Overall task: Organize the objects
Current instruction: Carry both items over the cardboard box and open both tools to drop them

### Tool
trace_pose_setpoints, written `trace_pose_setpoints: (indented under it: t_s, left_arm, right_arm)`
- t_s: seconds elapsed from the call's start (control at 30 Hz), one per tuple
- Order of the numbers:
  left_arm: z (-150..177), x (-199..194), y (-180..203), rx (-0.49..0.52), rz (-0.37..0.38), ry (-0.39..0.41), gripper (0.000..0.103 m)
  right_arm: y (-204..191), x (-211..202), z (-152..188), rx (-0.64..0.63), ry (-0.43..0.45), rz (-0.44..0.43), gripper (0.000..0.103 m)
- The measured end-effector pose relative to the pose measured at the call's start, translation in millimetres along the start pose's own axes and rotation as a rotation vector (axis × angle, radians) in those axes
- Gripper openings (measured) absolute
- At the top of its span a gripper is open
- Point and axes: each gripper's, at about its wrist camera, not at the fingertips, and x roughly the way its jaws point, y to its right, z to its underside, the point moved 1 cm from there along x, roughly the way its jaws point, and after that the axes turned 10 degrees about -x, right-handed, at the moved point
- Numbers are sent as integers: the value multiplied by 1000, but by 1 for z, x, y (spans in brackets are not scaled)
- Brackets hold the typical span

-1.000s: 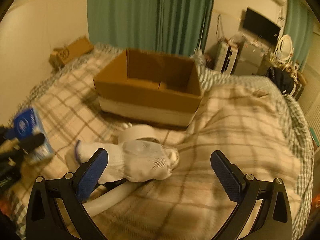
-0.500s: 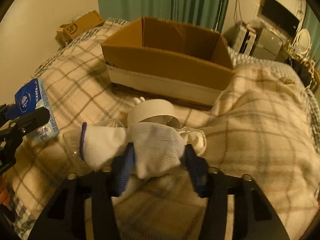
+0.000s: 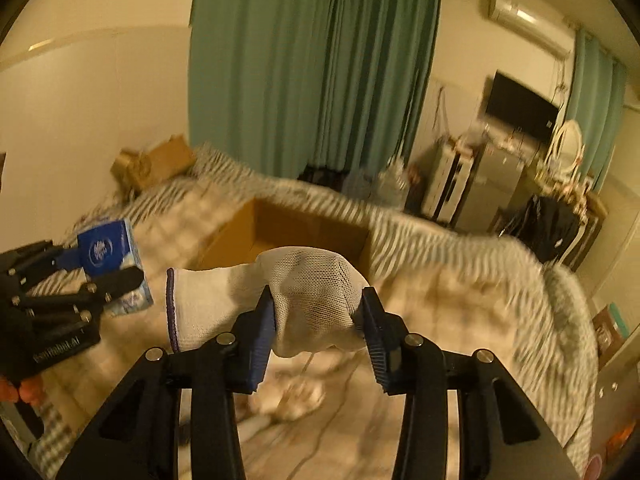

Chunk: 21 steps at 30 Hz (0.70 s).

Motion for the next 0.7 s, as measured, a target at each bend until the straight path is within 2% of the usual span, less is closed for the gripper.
trace_pose_setpoints:
  t_s: [0.17, 0.33, 0.5, 0.7]
  left_arm:
    - [-32, 44, 12, 15, -10, 8, 50]
    - [-41, 105, 20, 34, -16, -51, 50]
    - [-32, 157, 27, 66, -19, -125, 50]
    - [-14, 190, 23, 60, -27, -185, 52]
  right_arm:
    - [23, 33, -45, -22, 15, 65, 41]
    - [35, 97, -63, -22, -35, 76, 41]
    - [35, 156, -59, -21, -88, 54, 40]
    - [36, 209, -33, 18, -148, 12, 41]
